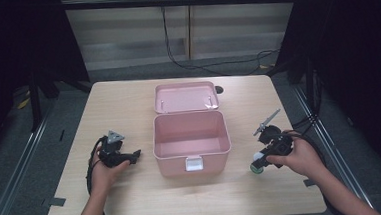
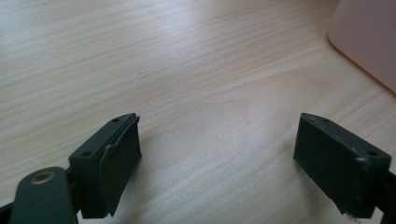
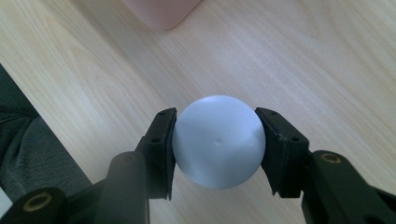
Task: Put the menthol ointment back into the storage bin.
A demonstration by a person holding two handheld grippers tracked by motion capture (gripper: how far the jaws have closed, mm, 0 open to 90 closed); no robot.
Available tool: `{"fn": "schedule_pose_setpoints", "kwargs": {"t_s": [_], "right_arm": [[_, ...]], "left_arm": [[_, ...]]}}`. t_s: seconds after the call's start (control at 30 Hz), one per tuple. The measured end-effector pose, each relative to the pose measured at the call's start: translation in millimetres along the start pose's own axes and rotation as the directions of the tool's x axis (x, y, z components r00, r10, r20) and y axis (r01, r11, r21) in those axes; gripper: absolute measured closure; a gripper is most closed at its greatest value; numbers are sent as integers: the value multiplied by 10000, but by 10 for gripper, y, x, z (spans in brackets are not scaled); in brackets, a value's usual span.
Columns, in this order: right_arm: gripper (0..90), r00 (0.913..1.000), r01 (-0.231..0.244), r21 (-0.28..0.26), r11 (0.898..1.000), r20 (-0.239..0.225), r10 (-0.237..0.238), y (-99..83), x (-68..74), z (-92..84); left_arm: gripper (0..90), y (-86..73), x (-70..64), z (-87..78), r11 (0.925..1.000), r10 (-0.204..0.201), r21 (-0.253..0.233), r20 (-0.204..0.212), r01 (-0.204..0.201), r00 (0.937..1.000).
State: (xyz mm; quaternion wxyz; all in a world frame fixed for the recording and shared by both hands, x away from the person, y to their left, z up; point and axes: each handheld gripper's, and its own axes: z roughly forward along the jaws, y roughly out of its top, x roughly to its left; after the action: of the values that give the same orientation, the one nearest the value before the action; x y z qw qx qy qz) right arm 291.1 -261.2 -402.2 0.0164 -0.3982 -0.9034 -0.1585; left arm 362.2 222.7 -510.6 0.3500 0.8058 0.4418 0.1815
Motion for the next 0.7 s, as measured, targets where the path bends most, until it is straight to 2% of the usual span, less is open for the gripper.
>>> {"fn": "schedule_pose_setpoints", "kwargs": {"t_s": [0.23,0.7], "right_arm": [[504,9999,-149,30,9999,27,149,111,-5,-154],[504,9998,-59,28,10000,215,59,351,33,-431]], "left_arm": [[140,0,-1,0,10000,-14,10,22,14,10000],[140,-1,-3,1,10000,-47,3,38,47,10000]]}}
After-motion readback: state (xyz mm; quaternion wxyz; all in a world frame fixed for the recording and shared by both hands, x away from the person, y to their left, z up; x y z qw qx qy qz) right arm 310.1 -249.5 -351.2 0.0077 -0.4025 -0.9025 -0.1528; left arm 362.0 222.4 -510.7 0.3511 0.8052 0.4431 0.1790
